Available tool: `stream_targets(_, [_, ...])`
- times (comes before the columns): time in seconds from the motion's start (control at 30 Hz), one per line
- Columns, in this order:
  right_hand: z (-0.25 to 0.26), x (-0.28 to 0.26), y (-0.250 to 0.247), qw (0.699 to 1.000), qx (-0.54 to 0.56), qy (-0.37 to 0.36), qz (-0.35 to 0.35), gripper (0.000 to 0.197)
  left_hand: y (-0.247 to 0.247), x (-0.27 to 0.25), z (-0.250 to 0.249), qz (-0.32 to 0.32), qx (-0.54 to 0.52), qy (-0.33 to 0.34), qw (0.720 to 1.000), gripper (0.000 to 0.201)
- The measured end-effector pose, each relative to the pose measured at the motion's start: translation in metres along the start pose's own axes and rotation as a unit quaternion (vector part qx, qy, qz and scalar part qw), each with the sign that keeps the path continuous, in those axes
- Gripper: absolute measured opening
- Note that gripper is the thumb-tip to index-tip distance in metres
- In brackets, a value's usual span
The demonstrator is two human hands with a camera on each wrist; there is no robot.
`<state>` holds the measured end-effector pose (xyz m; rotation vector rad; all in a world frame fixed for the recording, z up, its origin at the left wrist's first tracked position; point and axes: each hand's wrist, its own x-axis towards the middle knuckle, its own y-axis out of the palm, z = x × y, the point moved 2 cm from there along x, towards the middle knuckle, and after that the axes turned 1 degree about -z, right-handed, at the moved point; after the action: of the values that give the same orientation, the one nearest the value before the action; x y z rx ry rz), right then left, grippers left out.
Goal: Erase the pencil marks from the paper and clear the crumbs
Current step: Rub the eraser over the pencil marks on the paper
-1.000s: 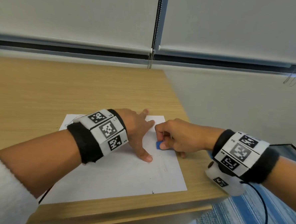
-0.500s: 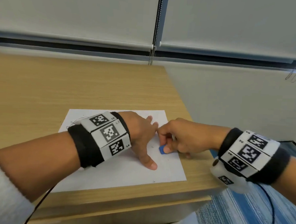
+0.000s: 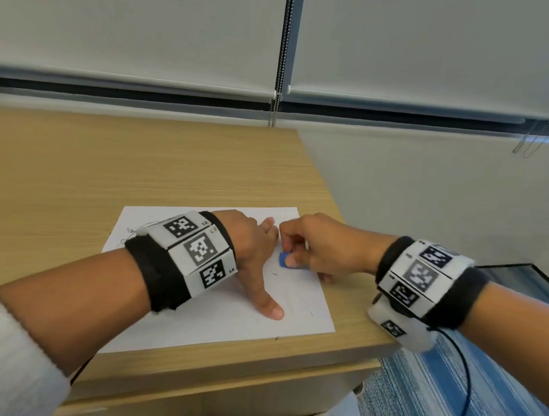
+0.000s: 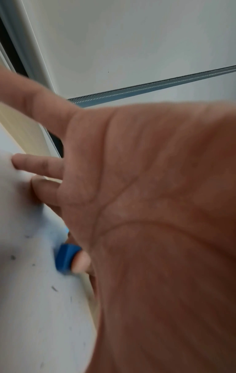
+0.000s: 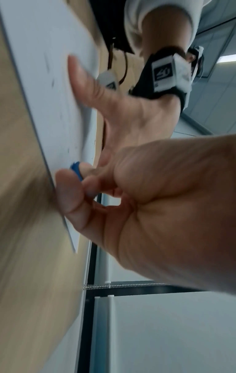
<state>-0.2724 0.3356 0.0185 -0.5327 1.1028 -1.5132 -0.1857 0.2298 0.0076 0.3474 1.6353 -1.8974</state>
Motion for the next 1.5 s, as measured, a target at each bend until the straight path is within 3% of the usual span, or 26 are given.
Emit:
stream_targets(0.17, [0.008, -0.016, 0.010, 0.993, -0.010, -0.038, 0.112, 0.011, -0.001, -0.002, -0.004, 0.014, 0.012, -0.002, 1.000, 0.138])
stream_targets(0.33, [0.004, -0.003, 0.007, 0.999, -0.010, -0.034, 0.013, 0.013, -0.001, -0.004, -0.002, 0.010, 0.006, 0.006, 1.000, 0.134])
stream_targets(0.5, [0.005, -0.028, 0.022, 0.993, -0.027, -0.052, 0.107, 0.011, -0.004, -0.007, -0.006, 0.014, 0.006, -0.005, 1.000, 0.136])
stream_targets(0.63, [0.002, -0.009, 0.012, 0.998, -0.045, -0.048, 0.023, 0.013, -0.004, -0.008, -0.004, 0.006, 0.004, -0.005, 1.000, 0.136])
stream_targets(0.83, [0.005, -0.021, 0.017, 0.994, -0.033, -0.054, 0.088, 0.011, 0.000, -0.006, 0.001, 0.015, -0.018, -0.015, 1.000, 0.143])
stream_targets(1.0, [-0.005, 0.038, -0.012, 0.995, -0.097, -0.013, -0.016, 0.014, 0.002, -0.005, 0.003, 0.005, -0.020, -0.013, 1.000, 0.144])
stream_targets(1.13, [-0.019, 0.057, -0.025, 0.996, -0.071, 0.042, -0.029, 0.014, 0.000, -0.005, 0.004, 0.016, -0.018, -0.020, 1.000, 0.146])
stream_targets(1.2, [-0.014, 0.043, -0.019, 0.998, -0.042, 0.035, -0.006, 0.013, -0.001, -0.005, 0.003, 0.018, -0.020, -0.020, 0.999, 0.146])
stream_targets(1.37, [-0.002, 0.000, 0.004, 0.989, 0.004, -0.006, 0.148, 0.015, -0.001, 0.000, 0.002, 0.018, -0.017, -0.022, 0.999, 0.149])
stream_targets(1.5, [-0.008, 0.025, -0.011, 0.999, -0.036, 0.025, 0.032, 0.013, -0.002, 0.002, 0.003, 0.027, -0.015, -0.029, 0.999, 0.148])
